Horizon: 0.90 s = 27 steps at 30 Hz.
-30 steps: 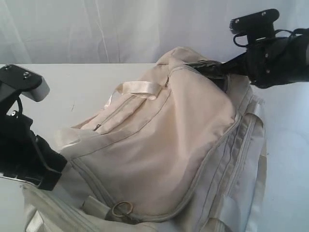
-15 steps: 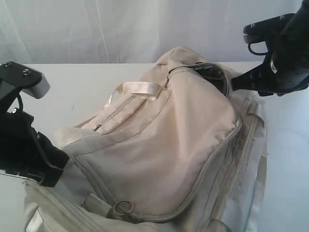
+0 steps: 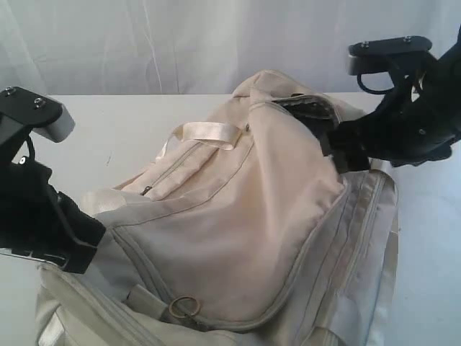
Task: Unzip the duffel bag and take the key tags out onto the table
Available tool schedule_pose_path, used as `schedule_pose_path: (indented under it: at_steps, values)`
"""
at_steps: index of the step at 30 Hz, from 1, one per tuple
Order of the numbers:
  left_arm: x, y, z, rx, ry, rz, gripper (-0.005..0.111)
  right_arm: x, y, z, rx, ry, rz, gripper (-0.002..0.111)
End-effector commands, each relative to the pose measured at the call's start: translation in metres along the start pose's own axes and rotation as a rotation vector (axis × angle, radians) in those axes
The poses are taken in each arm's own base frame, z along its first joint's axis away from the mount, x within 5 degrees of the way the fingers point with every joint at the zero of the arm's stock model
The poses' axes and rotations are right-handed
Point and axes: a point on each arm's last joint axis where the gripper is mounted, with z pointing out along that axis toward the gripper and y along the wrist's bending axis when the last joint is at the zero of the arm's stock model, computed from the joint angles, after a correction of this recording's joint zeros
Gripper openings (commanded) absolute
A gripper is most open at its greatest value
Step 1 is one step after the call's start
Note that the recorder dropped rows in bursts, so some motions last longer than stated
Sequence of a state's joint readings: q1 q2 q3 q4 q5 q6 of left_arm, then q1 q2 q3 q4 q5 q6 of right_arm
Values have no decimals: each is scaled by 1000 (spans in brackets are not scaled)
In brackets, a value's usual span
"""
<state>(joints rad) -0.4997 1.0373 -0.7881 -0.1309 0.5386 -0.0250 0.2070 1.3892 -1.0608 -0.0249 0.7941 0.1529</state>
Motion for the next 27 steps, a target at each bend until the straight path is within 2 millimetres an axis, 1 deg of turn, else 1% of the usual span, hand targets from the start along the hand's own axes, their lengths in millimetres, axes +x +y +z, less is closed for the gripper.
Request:
schedule_pose_path:
  at_steps: [1,4,8,13,17,19,22,24,27]
  values:
    - [-2,-3,-4,20,-31,-12,0,-3,14,-12,-176,-79,12,68]
    - [-2,-3,-4,20,-34,-12,0,-7,19,-14,-230,-114,29,68]
    - [-3,-2,-4,19,-40,-12,0,-9,19,-5,-232,-114,37,68]
    - [-3,-2,-4,19,-41,-16,0,-7,17,22,-197,-48,28,68]
    - [-2,-3,-4,20,-30,-15,0,3,11,51,-133,4,17,68]
    - [-2,-3,-4,20,-30,-15,0,6,8,63,-99,4,16,65]
    - [-2,-3,-4,20,-30,-15,0,4,6,78,-71,-16,2,52]
    - [-1,-3,-4,21,-24,-15,0,0,6,87,-68,-59,-1,33]
    - [0,-3,-4,23,-9,-15,0,-10,5,98,-66,-169,6,1]
